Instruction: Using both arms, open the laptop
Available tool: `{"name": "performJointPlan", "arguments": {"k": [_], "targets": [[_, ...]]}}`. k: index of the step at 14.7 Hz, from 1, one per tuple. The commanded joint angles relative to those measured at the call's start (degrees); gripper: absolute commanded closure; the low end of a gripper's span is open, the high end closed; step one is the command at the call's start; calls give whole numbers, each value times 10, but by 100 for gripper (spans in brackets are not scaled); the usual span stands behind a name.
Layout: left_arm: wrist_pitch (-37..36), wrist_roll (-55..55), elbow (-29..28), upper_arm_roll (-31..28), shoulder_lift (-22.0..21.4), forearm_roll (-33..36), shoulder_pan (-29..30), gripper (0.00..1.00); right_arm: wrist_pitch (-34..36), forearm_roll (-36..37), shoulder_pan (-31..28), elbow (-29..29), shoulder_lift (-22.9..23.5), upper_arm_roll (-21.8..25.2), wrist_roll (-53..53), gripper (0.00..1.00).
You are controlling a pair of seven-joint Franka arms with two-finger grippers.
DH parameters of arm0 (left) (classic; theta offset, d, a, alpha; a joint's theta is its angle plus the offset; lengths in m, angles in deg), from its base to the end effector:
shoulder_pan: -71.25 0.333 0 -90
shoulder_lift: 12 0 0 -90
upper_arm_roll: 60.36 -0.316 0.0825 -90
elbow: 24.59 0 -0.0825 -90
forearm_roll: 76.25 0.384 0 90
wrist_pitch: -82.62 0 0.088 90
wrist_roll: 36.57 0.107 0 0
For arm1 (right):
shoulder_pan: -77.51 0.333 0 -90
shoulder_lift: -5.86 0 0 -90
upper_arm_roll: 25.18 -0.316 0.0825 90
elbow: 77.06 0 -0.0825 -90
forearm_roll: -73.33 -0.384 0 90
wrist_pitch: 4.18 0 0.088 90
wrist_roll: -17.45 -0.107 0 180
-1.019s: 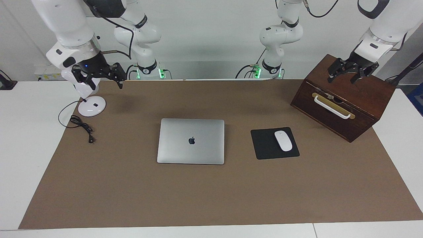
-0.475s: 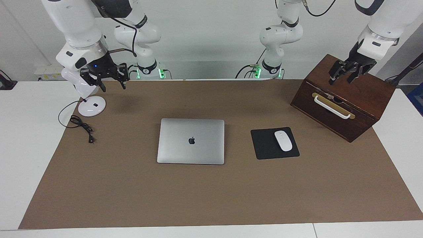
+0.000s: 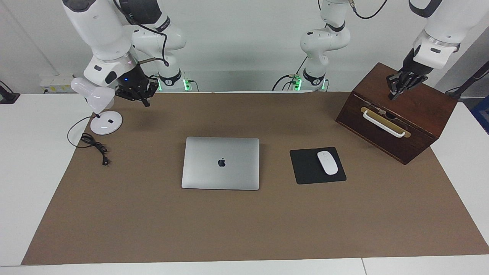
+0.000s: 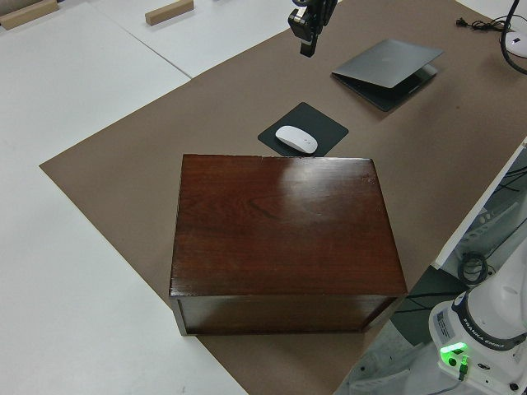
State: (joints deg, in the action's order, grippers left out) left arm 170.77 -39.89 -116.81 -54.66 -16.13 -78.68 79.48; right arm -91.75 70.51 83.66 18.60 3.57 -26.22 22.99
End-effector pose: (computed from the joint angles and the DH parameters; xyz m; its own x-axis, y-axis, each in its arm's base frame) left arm 0.5286 0.0166 0.6423 0.9949 0.1008 -0.0013 0.1008 -0.9943 0.0352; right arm 0.5298 0.0725 0.5966 0.9704 0.2216 -0.0959 0.2168 -0.9745 -0.0579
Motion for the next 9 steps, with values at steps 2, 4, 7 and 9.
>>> {"name": "performJointPlan", "arguments": {"k": [2, 4, 7, 9], "targets": [[13, 8, -22, 1, -17, 6, -29, 100, -59, -14, 23, 89, -47, -1, -22, 76], [53, 8, -48, 2, -25, -4, -30, 100, -87, -24, 47, 116, -56, -1, -22, 65], [114, 22, -111, 1, -53, -21, -72, 100, -116, -35, 76, 153, -67, -1, -22, 61], [160, 19, -164, 3, -78, -25, -80, 100, -156, -48, 89, 181, -73, -1, -54, 48]]}}
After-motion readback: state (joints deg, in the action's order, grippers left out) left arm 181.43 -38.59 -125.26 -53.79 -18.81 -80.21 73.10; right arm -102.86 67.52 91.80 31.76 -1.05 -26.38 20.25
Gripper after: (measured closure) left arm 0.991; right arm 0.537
